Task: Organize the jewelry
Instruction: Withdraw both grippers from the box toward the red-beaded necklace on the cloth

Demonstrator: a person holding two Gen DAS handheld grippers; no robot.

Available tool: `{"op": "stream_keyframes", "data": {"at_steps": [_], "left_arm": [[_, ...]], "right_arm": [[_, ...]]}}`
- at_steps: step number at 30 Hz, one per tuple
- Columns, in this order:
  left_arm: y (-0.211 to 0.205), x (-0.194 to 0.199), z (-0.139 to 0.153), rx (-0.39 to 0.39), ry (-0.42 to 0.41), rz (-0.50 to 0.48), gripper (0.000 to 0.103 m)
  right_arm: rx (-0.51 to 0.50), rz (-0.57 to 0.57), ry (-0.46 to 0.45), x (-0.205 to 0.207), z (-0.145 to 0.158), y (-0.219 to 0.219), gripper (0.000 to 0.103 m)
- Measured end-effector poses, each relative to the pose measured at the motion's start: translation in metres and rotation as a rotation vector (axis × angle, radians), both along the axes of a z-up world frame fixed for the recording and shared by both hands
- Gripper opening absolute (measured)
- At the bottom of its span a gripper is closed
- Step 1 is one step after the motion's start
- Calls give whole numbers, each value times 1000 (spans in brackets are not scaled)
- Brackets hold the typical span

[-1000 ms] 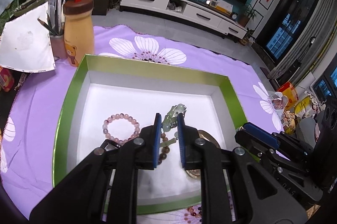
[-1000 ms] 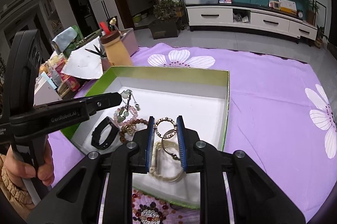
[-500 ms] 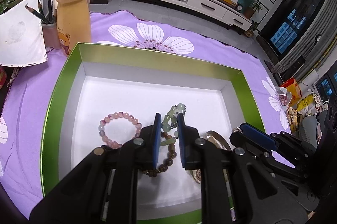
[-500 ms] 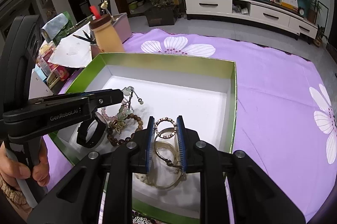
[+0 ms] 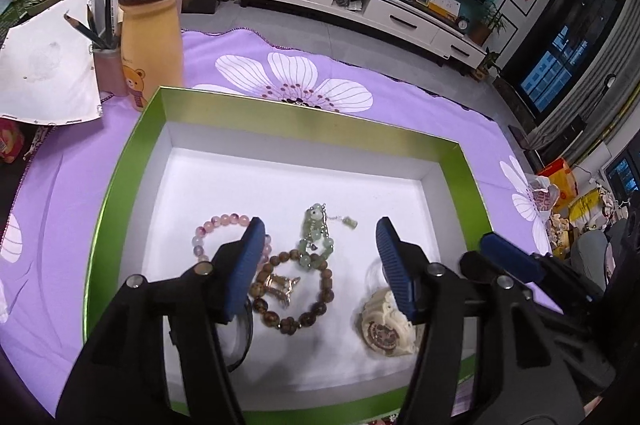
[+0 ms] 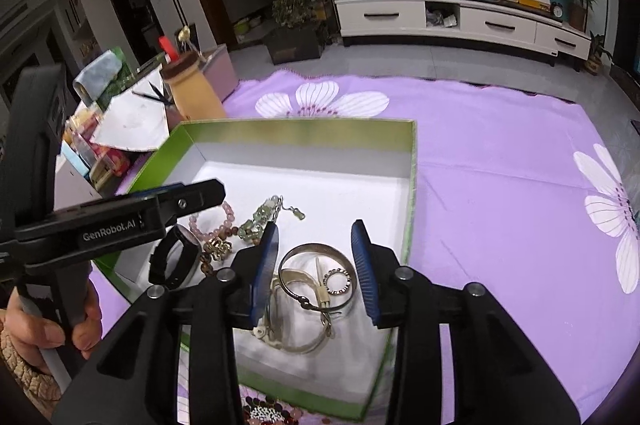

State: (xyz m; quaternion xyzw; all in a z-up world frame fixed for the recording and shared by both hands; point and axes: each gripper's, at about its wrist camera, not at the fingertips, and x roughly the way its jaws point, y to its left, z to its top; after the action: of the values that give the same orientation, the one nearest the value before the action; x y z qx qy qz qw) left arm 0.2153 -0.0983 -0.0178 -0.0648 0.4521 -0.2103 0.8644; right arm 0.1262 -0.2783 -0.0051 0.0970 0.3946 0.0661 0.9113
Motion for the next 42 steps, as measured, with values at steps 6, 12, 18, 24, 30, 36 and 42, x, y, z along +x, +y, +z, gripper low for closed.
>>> {"op": "stream_keyframes", "data": {"at_steps": [6,12,18,24,30,36,42], "left_arm": [[9,-20,17,0,-43,5,62],[17,-57,37,10,-103,-18,63],[19,-113,41,45,-121,-88,63],[12,-153,0,81,-45,-134,60],[2,-147,-43,110,20,-134,40],[-11,-137,-48,143,-1,-179,39],[-22,-132,-58,170,7,-210,35]], "right_arm": [[20,-24,-54,-31,18,-15,38],[-2,-24,-91,-72,29,-23,38],[4,6,-54,-110,15,-21,38],[-34,55,56,-121,-29,-3,38],[-56,112,102,-108,-56,9,38],[-75,140,102,-89,-60,14,37],[-91,127,131,-80,-71,16,27]]}}
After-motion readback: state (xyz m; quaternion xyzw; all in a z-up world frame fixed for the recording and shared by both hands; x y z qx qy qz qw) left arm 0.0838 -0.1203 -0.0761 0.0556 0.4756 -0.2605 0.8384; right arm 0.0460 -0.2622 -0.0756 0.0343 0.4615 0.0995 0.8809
